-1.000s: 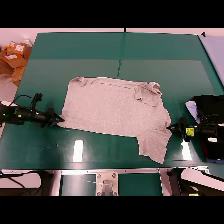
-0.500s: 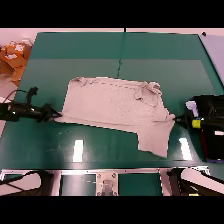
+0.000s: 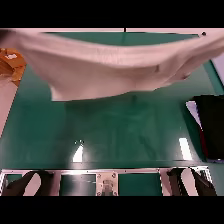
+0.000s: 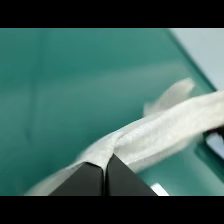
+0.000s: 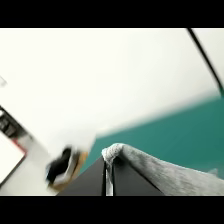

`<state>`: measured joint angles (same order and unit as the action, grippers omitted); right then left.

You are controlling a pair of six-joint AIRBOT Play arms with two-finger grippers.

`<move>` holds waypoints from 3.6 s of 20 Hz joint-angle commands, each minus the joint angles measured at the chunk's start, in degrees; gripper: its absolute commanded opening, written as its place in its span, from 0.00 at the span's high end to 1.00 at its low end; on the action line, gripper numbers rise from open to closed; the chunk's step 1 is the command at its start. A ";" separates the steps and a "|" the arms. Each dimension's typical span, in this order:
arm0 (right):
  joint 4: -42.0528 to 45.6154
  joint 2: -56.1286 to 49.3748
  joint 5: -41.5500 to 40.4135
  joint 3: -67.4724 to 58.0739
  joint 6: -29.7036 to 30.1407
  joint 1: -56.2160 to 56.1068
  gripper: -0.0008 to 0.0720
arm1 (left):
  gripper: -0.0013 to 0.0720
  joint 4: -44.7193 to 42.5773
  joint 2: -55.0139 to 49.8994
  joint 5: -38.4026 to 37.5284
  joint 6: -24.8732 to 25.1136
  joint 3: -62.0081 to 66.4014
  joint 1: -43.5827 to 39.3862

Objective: Fold the shirts.

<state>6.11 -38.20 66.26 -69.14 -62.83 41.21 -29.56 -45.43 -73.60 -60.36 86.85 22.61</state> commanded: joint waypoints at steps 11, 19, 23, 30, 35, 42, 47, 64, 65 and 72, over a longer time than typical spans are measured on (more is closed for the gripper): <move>16.44 9.38 -13.90 -10.21 -10.21 -0.15 0.97 | 0.96 -8.66 1.95 -2.12 -14.10 14.60 -0.02; 16.46 -11.82 -30.34 26.01 7.34 -20.96 0.97 | 0.95 -3.02 -20.46 14.69 4.90 -24.30 -10.56; 14.93 -36.74 -34.64 18.86 8.07 -24.35 0.97 | 0.96 -1.33 -36.89 27.85 5.25 -24.76 -12.68; 15.02 -58.49 -27.41 -5.42 7.39 -24.22 0.97 | 0.96 -1.49 -49.77 28.70 5.77 -12.48 -12.68; 26.25 -58.40 -19.74 -4.57 3.56 -22.05 0.97 | 0.96 -11.13 -51.01 27.87 4.74 -12.52 -12.68; 32.09 -58.40 -19.19 1.79 1.97 -22.34 0.97 | 0.96 -14.25 -54.45 31.71 5.42 -12.52 -12.68; 32.06 -58.40 -18.40 1.77 1.95 -23.39 0.97 | 0.96 -11.32 -54.69 31.58 7.06 -12.50 -12.68; 52.78 -32.15 0.31 16.46 -17.03 -10.43 0.97 | 0.96 -26.45 -48.37 -13.44 -14.64 -0.39 -4.66; 55.56 -28.72 0.31 20.22 -20.44 -10.43 0.97 | 0.96 -27.36 -44.33 -11.80 -14.67 -4.68 -5.38; 55.76 -14.91 -0.50 41.94 -27.06 -13.07 0.43 | 0.38 -26.84 -8.63 9.40 -22.45 -51.39 -11.39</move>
<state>63.16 -57.01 67.18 -34.44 -87.96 29.76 -56.29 -65.58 -72.93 -78.22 51.07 13.58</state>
